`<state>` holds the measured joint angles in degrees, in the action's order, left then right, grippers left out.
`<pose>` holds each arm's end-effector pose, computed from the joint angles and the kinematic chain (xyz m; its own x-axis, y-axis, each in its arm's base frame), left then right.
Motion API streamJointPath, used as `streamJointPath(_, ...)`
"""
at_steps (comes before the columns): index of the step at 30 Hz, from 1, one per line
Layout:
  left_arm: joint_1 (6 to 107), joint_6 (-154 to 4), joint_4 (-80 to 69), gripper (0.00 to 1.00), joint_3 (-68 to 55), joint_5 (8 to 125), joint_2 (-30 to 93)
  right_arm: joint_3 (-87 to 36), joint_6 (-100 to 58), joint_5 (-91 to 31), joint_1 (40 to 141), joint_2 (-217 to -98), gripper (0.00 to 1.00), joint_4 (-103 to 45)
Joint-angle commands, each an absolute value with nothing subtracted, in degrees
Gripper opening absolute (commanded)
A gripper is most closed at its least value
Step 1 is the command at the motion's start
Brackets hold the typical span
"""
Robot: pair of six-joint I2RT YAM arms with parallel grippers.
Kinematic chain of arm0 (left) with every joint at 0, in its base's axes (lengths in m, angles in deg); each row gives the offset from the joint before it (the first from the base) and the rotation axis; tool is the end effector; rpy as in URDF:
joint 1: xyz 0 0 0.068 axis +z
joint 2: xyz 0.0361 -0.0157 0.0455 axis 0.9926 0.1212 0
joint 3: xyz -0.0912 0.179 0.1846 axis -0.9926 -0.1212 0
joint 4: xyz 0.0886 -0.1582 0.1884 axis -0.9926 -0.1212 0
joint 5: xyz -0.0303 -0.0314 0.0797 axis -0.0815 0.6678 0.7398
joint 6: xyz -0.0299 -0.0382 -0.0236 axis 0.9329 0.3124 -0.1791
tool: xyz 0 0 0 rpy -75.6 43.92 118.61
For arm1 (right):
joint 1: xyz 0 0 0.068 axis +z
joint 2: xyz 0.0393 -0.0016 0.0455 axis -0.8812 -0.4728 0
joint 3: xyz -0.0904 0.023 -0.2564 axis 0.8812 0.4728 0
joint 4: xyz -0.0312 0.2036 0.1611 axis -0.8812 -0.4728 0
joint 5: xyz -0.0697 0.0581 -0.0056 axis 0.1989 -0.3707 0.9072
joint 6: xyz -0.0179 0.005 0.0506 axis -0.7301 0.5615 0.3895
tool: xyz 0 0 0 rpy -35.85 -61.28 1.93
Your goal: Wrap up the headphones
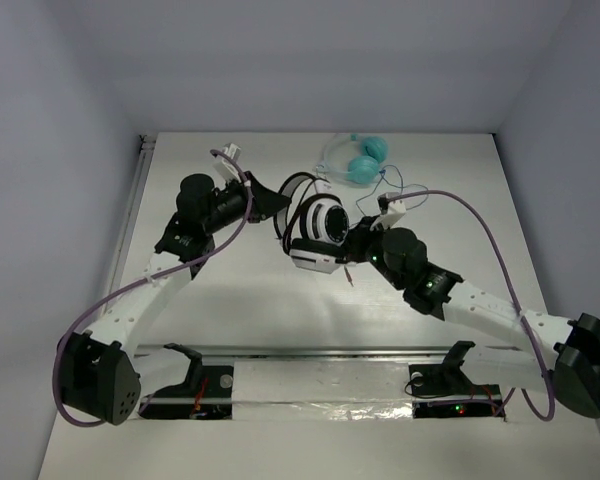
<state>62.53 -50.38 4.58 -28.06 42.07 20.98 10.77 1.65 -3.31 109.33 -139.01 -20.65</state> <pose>0.2424 -0.1111 0.3462 -0.4983 -0.3432 -0.7962 0.6247 0.4947 -0.6042 0.1787 0.1782 0.2784 -0.3943 0.2567 -0.8824 -0.3370 0.8529 0.3987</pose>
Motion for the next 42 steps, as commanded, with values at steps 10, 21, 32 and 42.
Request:
streamJointPath(10,62.0,-24.2,30.9,0.00,-27.8,62.3,23.5,18.4,21.0,-15.2,109.0,-148.6,0.00,19.6)
streamJointPath(21,60.0,-23.6,33.9,0.00,-25.6,77.1,30.8,20.3,35.9,-31.2,109.0,-165.6,0.00,47.9)
streamJointPath(32,60.0,-28.8,31.6,0.00,-24.1,88.3,31.8,21.1,51.8,-39.1,109.0,-177.9,0.00,75.2)
streamJointPath(42,58.8,-34.0,29.0,0.00,-35.2,99.9,27.6,27.9,60.2,-34.2,109.5,-175.5,0.04,68.1)
